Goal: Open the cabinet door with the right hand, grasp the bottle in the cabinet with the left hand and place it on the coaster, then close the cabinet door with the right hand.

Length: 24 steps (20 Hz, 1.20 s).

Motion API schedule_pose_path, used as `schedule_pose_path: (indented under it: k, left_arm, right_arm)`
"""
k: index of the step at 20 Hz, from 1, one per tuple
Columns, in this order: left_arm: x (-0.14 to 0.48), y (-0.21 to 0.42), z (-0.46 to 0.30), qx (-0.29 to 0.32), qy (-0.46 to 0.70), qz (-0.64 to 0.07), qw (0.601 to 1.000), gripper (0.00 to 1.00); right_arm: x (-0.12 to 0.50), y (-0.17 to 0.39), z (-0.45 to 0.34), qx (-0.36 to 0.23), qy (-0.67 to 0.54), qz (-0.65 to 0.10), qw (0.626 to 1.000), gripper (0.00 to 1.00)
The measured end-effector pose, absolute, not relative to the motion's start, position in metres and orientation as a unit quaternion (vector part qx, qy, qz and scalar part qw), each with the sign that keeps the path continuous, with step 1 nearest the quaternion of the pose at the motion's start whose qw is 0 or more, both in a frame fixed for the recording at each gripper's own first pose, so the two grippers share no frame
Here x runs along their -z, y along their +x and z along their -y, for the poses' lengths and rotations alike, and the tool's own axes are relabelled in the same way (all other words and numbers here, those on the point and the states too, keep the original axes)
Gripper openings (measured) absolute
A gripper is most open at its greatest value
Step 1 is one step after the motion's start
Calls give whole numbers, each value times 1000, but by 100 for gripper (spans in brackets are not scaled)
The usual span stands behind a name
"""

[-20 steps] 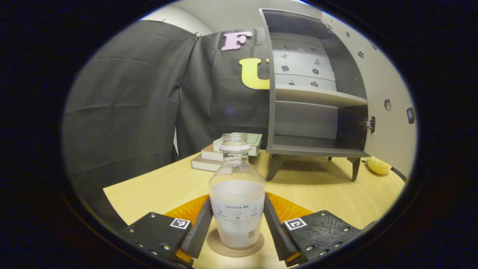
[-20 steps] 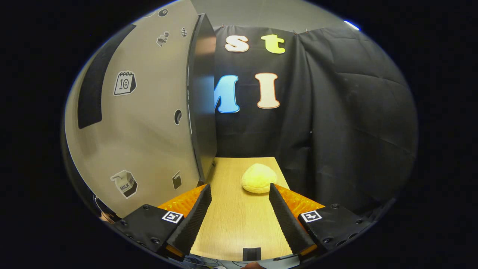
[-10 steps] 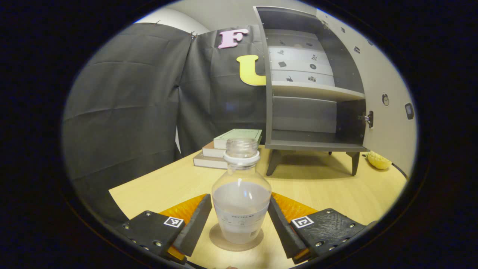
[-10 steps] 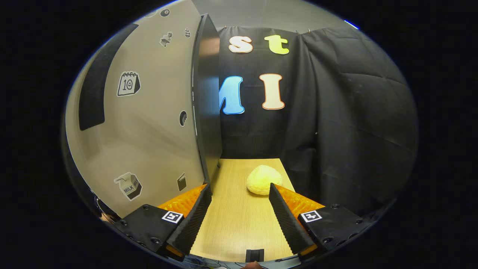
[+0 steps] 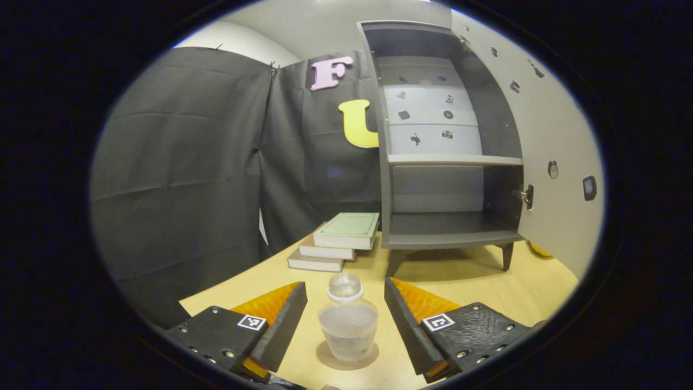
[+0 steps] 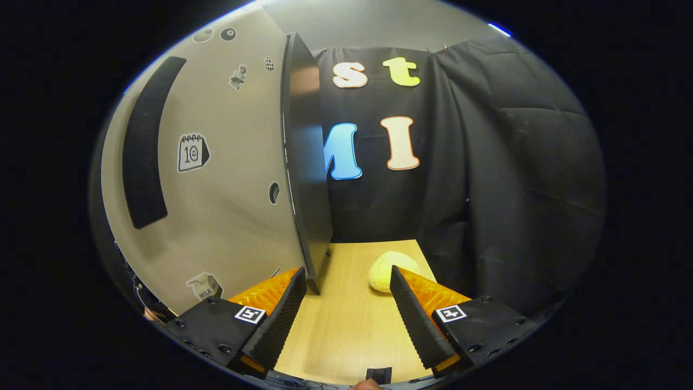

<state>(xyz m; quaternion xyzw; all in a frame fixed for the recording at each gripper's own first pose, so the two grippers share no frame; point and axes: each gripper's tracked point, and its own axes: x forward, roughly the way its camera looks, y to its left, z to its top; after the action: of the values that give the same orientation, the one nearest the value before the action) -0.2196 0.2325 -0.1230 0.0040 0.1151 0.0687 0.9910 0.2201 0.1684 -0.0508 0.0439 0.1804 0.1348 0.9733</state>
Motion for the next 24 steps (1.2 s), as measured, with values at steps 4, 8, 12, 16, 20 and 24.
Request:
schedule_pose_path:
  k: [4,8,12,16,20,24]
  left_arm:
    - [71,-230,-230,-70,22,-70,995,87]
    - [35,-213,-238,-59,30,-55,996,87]
    - [-22,-232,-225,-30,24,-34,999,88]
    - [-53,-227,-227,2,31,-13,999,87]
    - [-63,-221,-236,24,26,-5,999,87]
    - [-61,-219,-250,33,14,-10,999,87]
  right_arm:
    - [27,226,-167,-143,53,-164,975,98]
    - [-2,224,-170,-149,43,-153,976,98]
    - [-41,221,-182,-157,39,-129,978,98]
    - [-57,208,-199,-156,59,-126,978,93]
    - [-61,203,-202,-122,59,-118,984,91]
    - [-62,200,-212,-105,49,-111,987,97]
